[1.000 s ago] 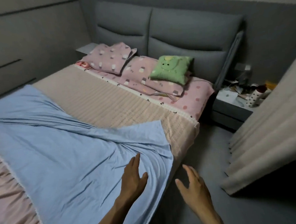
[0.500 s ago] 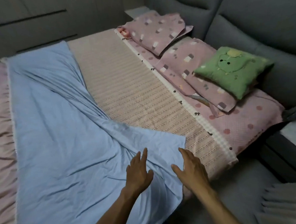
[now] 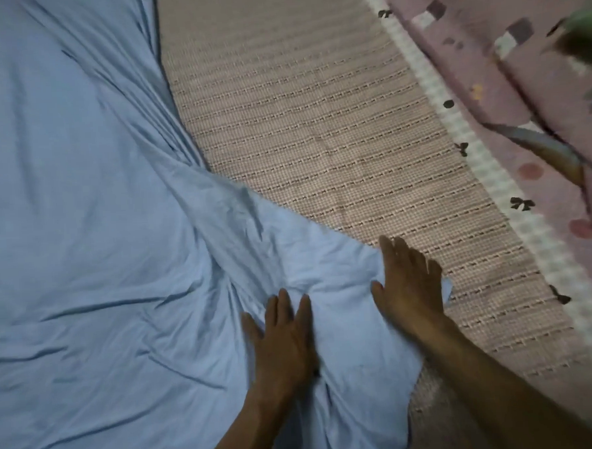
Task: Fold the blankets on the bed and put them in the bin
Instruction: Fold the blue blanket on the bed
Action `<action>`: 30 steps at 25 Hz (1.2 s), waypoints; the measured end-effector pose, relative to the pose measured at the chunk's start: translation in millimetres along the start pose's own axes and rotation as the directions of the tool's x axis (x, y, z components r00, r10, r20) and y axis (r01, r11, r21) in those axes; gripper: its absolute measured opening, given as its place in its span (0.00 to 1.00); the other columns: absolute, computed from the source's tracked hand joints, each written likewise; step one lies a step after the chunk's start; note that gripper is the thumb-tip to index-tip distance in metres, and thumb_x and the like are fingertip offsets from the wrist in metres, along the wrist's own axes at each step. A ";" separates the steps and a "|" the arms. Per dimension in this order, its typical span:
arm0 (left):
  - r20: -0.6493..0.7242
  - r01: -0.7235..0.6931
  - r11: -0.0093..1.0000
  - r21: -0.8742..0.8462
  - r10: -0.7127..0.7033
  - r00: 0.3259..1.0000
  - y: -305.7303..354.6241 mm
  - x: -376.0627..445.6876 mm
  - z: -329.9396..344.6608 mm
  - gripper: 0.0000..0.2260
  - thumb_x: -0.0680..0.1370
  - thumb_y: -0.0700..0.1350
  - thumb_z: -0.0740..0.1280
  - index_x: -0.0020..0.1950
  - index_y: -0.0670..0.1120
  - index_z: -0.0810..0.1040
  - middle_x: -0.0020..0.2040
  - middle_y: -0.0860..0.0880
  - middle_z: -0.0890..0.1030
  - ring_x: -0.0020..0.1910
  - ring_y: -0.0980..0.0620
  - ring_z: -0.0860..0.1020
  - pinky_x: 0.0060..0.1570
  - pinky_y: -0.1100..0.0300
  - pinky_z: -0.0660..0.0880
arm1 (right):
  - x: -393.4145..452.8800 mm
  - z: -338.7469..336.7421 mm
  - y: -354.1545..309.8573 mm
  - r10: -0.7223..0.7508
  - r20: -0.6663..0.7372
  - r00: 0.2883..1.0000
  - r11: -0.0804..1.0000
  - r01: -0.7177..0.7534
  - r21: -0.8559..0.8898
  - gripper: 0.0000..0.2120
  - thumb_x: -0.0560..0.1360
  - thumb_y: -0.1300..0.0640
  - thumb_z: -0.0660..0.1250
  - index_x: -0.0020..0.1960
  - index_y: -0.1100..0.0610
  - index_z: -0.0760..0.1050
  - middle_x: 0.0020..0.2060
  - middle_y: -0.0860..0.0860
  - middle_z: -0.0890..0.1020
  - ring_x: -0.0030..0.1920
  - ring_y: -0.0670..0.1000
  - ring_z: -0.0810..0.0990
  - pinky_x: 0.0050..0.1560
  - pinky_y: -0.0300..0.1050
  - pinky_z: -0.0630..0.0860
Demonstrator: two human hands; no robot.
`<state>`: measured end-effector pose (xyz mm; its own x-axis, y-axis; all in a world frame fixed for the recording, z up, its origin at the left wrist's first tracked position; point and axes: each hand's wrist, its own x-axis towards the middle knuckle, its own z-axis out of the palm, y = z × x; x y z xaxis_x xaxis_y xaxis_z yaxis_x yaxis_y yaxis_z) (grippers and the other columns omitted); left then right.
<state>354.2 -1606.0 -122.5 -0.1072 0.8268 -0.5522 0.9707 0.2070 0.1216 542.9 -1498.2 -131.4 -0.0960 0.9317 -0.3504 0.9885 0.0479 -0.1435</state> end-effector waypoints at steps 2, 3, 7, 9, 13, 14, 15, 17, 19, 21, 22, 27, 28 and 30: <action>-0.013 0.009 1.000 0.014 -0.009 1.000 -1.0 0.1 6.4 0.33 0.79 0.52 0.60 0.79 0.56 0.47 0.80 0.46 0.44 0.78 0.47 0.44 0.71 0.35 0.39 | 17.8 0.2 8.2 0.016 0.007 1.000 1.000 -0.016 -0.016 0.32 0.76 0.48 0.64 0.76 0.53 0.56 0.67 0.56 0.72 0.66 0.60 0.69 0.67 0.59 0.57; -0.012 0.010 1.000 -0.020 -0.011 1.000 -3.0 0.3 5.2 0.32 0.79 0.53 0.61 0.79 0.56 0.50 0.80 0.47 0.47 0.78 0.48 0.46 0.71 0.37 0.39 | 19.9 -5.6 6.7 0.000 0.017 1.000 1.000 0.000 0.003 0.23 0.76 0.50 0.63 0.70 0.53 0.64 0.61 0.55 0.78 0.62 0.59 0.73 0.64 0.57 0.59; -0.181 -0.012 0.890 -0.455 -0.079 0.980 -7.3 -14.6 -12.7 0.15 0.79 0.57 0.58 0.61 0.55 0.77 0.63 0.54 0.77 0.64 0.51 0.73 0.68 0.42 0.59 | -31.5 -19.9 -26.7 -0.191 -0.156 0.969 0.971 0.210 0.117 0.03 0.74 0.57 0.65 0.41 0.53 0.74 0.34 0.56 0.82 0.38 0.60 0.82 0.47 0.52 0.70; -0.195 0.025 0.685 -0.729 -0.242 0.950 -13.6 -33.7 -31.4 0.16 0.80 0.60 0.56 0.49 0.54 0.79 0.48 0.56 0.82 0.49 0.57 0.79 0.58 0.48 0.72 | -81.6 -21.5 -57.5 -0.286 -0.227 0.931 0.939 0.319 0.126 0.03 0.68 0.57 0.70 0.39 0.54 0.76 0.24 0.53 0.78 0.27 0.58 0.79 0.37 0.50 0.72; -0.065 0.061 0.317 -0.947 -0.374 0.925 -44.4 -80.9 -57.8 0.18 0.76 0.65 0.62 0.40 0.53 0.78 0.36 0.57 0.81 0.38 0.60 0.79 0.41 0.62 0.75 | -181.4 -9.5 -135.4 -0.446 -0.145 0.883 0.889 0.456 0.047 0.15 0.55 0.58 0.81 0.37 0.51 0.79 0.20 0.48 0.74 0.21 0.50 0.74 0.34 0.49 0.75; -0.075 0.069 0.339 -0.938 -0.393 0.916 -60.9 -94.4 -54.2 0.17 0.75 0.65 0.65 0.45 0.52 0.80 0.40 0.56 0.82 0.41 0.59 0.80 0.42 0.63 0.75 | -206.2 -2.1 -158.3 -0.479 -0.122 0.869 0.874 0.485 0.020 0.16 0.51 0.58 0.82 0.34 0.52 0.79 0.19 0.49 0.73 0.21 0.49 0.73 0.34 0.48 0.75; -0.100 0.085 0.381 -0.921 -0.440 0.892 -81.3 -108.6 -49.0 0.17 0.74 0.63 0.67 0.48 0.51 0.81 0.43 0.55 0.83 0.43 0.57 0.81 0.42 0.63 0.75 | -229.0 6.2 -180.4 -0.496 -0.125 0.859 0.867 0.499 -0.008 0.16 0.49 0.58 0.81 0.32 0.52 0.79 0.18 0.49 0.73 0.21 0.49 0.73 0.36 0.48 0.74; -0.163 0.114 0.420 -0.900 -0.567 0.808 -137.2 -137.8 -31.5 0.14 0.76 0.56 0.66 0.48 0.46 0.81 0.43 0.52 0.83 0.43 0.53 0.81 0.39 0.61 0.74 | -272.9 24.7 -227.2 -0.517 -0.145 0.844 0.853 0.522 -0.004 0.17 0.49 0.60 0.80 0.36 0.52 0.80 0.18 0.49 0.73 0.22 0.48 0.73 0.41 0.47 0.70; -0.156 0.148 0.415 -0.898 -0.613 0.775 -197.8 -178.3 -11.3 0.13 0.78 0.52 0.64 0.42 0.45 0.80 0.39 0.51 0.82 0.40 0.52 0.80 0.37 0.59 0.73 | -318.0 44.0 -274.1 -0.499 -0.136 0.856 0.859 0.509 0.049 0.22 0.49 0.61 0.80 0.42 0.51 0.83 0.19 0.48 0.72 0.24 0.47 0.74 0.41 0.44 0.74; -0.159 0.171 0.464 -0.869 -0.590 0.792 -256.9 -219.3 4.4 0.15 0.80 0.51 0.62 0.38 0.45 0.78 0.36 0.50 0.80 0.37 0.50 0.79 0.34 0.59 0.71 | -364.9 61.3 -326.1 -0.451 -0.063 0.890 0.881 0.455 0.132 0.25 0.49 0.60 0.83 0.45 0.51 0.84 0.21 0.47 0.73 0.26 0.50 0.75 0.37 0.43 0.78; -0.158 0.188 0.486 -0.853 -0.584 0.796 -288.8 -241.1 12.1 0.16 0.80 0.51 0.61 0.36 0.45 0.77 0.35 0.50 0.80 0.35 0.50 0.78 0.32 0.59 0.68 | -389.5 68.4 -355.7 -0.451 -0.033 0.892 0.875 0.450 0.181 0.24 0.52 0.59 0.84 0.48 0.51 0.84 0.22 0.48 0.75 0.27 0.51 0.76 0.39 0.45 0.80; -0.149 0.298 0.531 -0.793 -0.644 0.750 -436.5 -319.1 44.2 0.17 0.80 0.50 0.61 0.31 0.48 0.72 0.32 0.49 0.77 0.35 0.46 0.76 0.33 0.57 0.65 | -474.7 124.8 -487.4 -0.502 0.142 0.853 0.858 0.472 0.202 0.20 0.77 0.54 0.67 0.68 0.54 0.69 0.46 0.54 0.83 0.50 0.55 0.79 0.69 0.56 0.65; -0.153 0.300 0.533 -0.791 -0.647 0.747 -456.9 -327.0 49.8 0.17 0.80 0.51 0.61 0.32 0.47 0.72 0.33 0.48 0.77 0.36 0.45 0.77 0.34 0.56 0.66 | -484.4 136.4 -505.9 -0.518 0.128 0.846 0.853 0.498 0.157 0.18 0.75 0.54 0.70 0.63 0.54 0.73 0.41 0.53 0.84 0.45 0.54 0.80 0.66 0.58 0.69; -0.149 0.306 0.528 -0.792 -0.654 0.742 -496.6 -338.9 64.8 0.16 0.80 0.51 0.61 0.35 0.45 0.75 0.35 0.47 0.79 0.38 0.44 0.77 0.36 0.54 0.70 | -501.8 154.0 -538.5 -0.539 0.134 0.832 0.841 0.522 0.143 0.18 0.63 0.53 0.79 0.50 0.53 0.78 0.28 0.49 0.80 0.32 0.51 0.80 0.54 0.59 0.78</action>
<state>-77.6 -2022.9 -49.2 -0.7459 0.5562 -0.3664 0.3101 0.7769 0.5480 40.8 -2047.0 -20.9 -0.6284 0.7008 -0.3378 0.7643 0.4754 -0.4357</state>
